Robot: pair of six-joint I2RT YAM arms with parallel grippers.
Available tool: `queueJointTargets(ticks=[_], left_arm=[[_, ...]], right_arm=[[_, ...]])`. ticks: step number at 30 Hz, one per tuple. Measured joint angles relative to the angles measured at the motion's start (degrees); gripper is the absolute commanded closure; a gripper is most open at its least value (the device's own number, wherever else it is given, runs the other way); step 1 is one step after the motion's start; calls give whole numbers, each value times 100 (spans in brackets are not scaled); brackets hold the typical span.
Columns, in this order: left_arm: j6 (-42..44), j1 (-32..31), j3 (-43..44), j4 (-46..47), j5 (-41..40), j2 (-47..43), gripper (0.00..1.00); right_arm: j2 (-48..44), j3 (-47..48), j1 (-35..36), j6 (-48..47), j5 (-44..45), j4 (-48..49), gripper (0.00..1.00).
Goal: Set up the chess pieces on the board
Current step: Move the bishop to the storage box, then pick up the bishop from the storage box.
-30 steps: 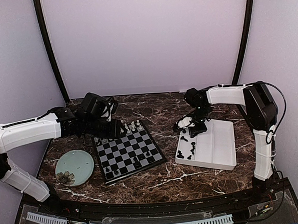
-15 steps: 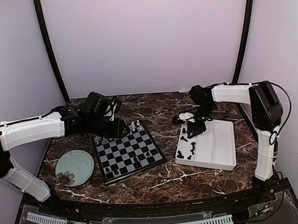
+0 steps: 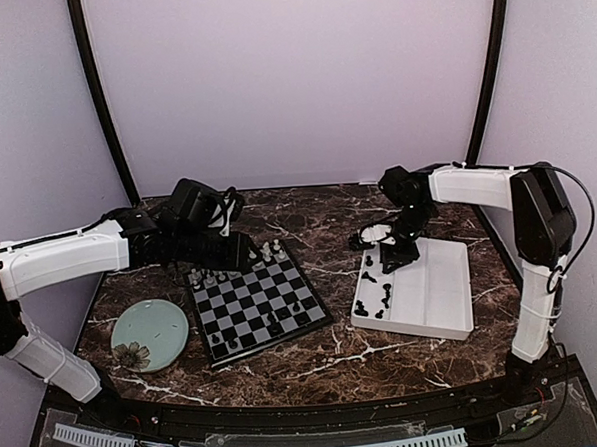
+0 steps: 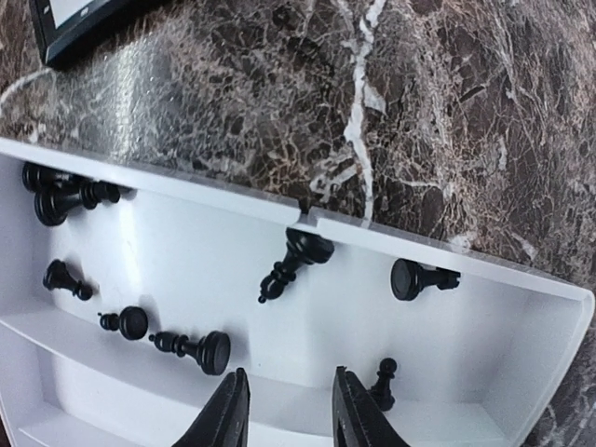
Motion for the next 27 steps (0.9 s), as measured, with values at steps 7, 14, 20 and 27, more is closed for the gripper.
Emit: queueJointTargets(ticks=[7,14,20,27], left_arm=[[-4,-2,-37,35,-7,-15,64],[-79,-2,-363,85,-76,-334,64],[-118,-2,-459,116,-208,-520,64],[-153,-2,-675,127,-295,-614,64]], right_arm=[[-96,-55,586,-824,857,-48,67],[61,-59,848,-1449,1537,-81,66],[142,-57,938,-1845,1969,-173,66],[142,-85,1106,-2079,2258,-186,66]])
